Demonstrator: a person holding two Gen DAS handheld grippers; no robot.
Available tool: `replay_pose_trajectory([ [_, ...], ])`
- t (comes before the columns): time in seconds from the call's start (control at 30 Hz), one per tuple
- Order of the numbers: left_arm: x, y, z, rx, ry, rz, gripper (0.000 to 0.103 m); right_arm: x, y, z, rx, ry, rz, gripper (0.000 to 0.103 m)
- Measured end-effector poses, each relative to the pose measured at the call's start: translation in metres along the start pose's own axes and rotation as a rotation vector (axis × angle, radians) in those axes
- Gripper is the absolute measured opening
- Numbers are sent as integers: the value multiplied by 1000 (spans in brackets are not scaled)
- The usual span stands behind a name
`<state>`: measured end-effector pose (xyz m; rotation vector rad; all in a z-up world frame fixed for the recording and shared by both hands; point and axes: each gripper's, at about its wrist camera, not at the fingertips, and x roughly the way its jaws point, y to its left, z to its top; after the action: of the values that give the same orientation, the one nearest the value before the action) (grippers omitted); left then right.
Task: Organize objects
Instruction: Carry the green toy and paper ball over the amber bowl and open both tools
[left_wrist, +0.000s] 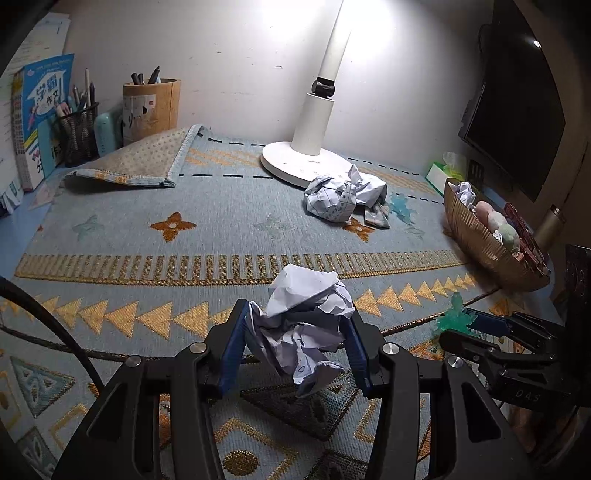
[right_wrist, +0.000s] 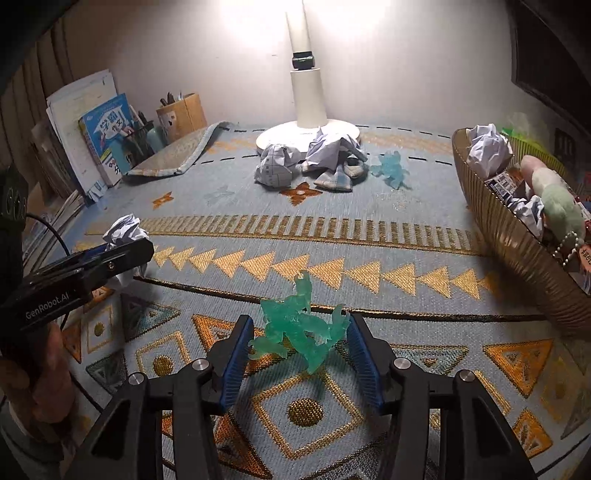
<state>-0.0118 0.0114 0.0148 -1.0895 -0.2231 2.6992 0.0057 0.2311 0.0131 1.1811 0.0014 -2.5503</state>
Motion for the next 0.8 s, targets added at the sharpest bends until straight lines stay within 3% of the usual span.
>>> replay_pose_trajectory([
  [0.17,0,-21,5,67,18,19,46,-32,-20,-6,82,-40,81,51],
  [0.27,-9,-54,22,124,-8,-37,46,-70,-50,1,130,-104,30,51],
  [0.43,-16,-135,71,231,-80,-171,46,-158,-119,31,227,-315,-90,52],
  [0.53,-7,-183,97,280,-95,-256,46,-192,-156,49,287,-397,-165,52],
  [0.63,8,-223,114,319,-102,-312,46,-198,-183,63,343,-391,-198,52],
  [0.8,42,-258,127,332,-51,-371,46,-172,-205,69,389,-316,-136,53],
])
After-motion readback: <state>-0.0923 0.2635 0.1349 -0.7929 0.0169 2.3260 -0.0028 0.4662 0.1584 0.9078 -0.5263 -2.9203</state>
